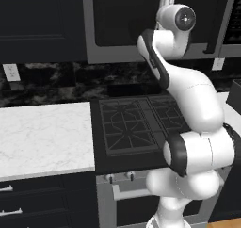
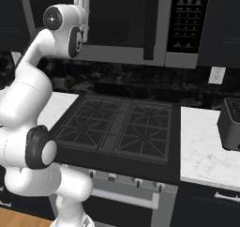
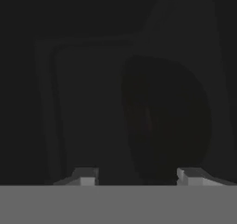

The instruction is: Pick the squash from the sink and place it in the bowl. Then pick the bowl and place it in the microwave. Then close the microwave door and press the start button.

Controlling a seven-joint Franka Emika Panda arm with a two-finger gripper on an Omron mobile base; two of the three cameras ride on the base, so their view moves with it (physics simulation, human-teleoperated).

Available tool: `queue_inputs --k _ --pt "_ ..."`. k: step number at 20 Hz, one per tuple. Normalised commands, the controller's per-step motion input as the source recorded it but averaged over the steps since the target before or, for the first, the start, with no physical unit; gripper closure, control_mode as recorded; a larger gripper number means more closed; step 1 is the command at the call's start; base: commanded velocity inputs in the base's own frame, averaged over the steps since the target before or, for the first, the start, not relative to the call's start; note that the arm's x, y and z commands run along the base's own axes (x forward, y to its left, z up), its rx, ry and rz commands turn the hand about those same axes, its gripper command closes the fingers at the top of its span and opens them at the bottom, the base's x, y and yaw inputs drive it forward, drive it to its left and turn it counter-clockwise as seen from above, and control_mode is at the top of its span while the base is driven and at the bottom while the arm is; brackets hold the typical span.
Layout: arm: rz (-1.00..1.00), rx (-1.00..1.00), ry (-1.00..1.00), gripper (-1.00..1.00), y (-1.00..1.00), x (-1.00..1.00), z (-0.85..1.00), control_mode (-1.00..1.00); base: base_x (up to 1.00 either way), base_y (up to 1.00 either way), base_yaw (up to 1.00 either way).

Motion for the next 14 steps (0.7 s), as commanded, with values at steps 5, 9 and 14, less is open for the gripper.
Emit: queue_inputs --k 5,9,14 --pt "0.11 0.09 0.0 -1.0 -0.23 0.56 -0.2 -1.0 0.0 0.0 0.0" --pt "0.15 0.08 -0.18 -1.0 -0.43 -0.7 -0.3 -1.0 0.0 0.0 0.0" --pt "0.13 0.08 -0.27 -1.0 -0.59 -1.0 -0.28 -1.0 0.0 0.0 0.0"
